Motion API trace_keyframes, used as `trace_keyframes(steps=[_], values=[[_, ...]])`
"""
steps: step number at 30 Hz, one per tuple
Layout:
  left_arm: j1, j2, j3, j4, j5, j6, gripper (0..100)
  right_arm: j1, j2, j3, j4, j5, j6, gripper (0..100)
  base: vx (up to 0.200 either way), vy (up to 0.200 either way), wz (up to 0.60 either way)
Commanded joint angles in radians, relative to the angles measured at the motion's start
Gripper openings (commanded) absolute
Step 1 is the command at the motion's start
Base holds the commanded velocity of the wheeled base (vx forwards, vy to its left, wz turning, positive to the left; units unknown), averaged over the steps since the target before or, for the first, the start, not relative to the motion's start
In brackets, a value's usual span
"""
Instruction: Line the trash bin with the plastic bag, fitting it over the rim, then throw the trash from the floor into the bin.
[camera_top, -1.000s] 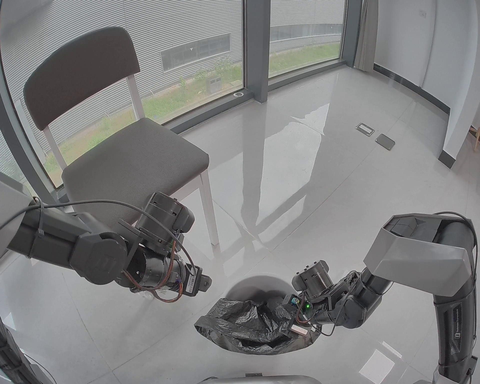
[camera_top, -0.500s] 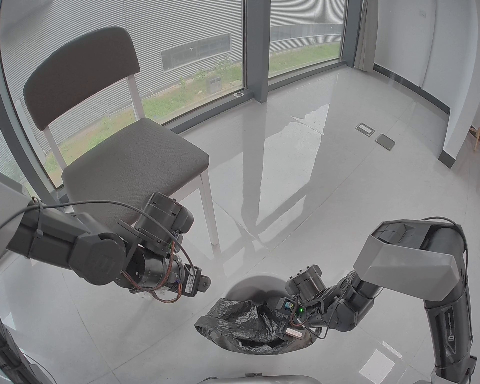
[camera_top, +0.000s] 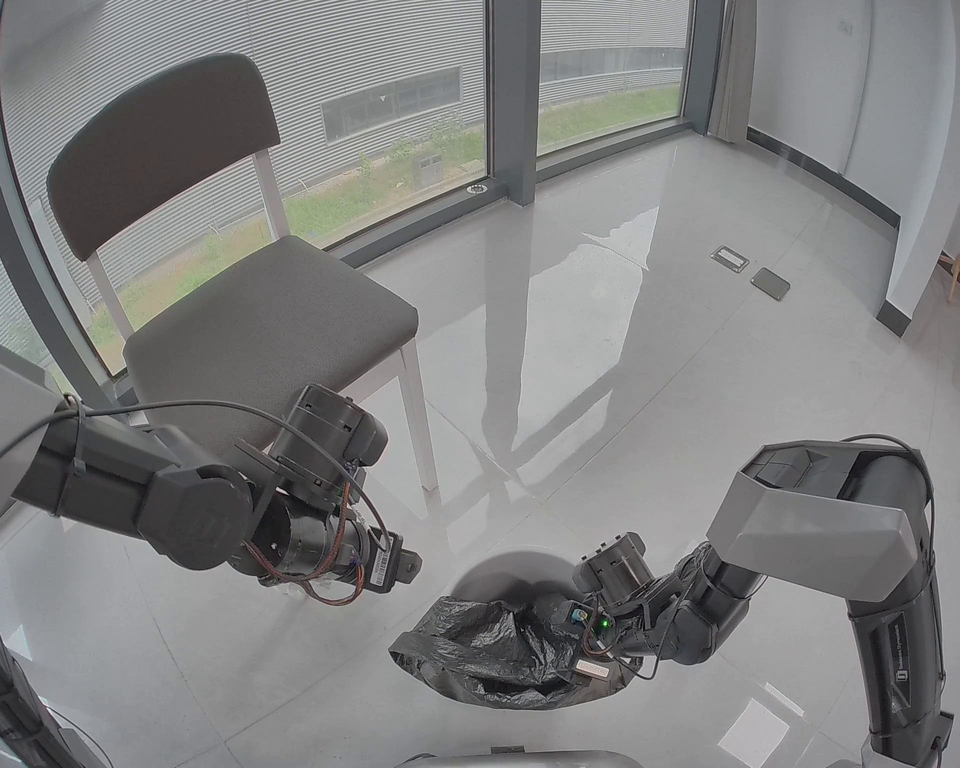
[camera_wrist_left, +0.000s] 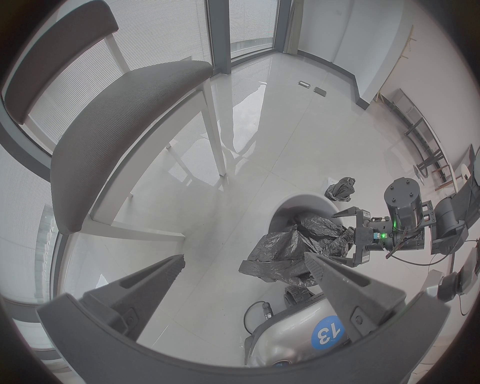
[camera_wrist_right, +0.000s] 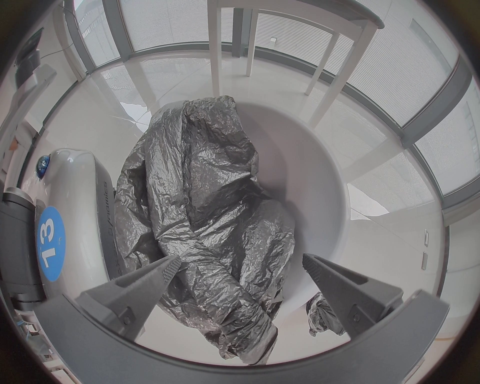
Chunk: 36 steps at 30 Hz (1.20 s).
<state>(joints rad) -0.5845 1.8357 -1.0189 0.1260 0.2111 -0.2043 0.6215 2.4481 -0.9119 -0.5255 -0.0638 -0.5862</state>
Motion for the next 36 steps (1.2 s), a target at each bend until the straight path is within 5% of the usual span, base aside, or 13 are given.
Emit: trace_keyframes(steps=[1,27,28,36], values=[[0.000,-0.001,0.000,0.000,0.001,-0.003,100,0.000,-0.011,0.025,-0.001,-0.001,-0.006,100,0.000,0.000,0.00],[0.002,-0.013,0.000,-0.002,0.014,-0.007,100,-0.003,-0.006,0.034,-0.016,-0.014,-0.064,100,0.000,0.000,0.00],[0.002,-0.013,0.000,-0.002,0.014,-0.007,100,-0.003,-0.006,0.034,-0.016,-0.014,-0.063,0,0.000,0.000,0.00],[0.002,-0.013,-0.001,-0.002,0.019,-0.007,100,-0.003,-0.003,0.033,-0.022,-0.014,-0.052,0,0.000,0.000,0.00]])
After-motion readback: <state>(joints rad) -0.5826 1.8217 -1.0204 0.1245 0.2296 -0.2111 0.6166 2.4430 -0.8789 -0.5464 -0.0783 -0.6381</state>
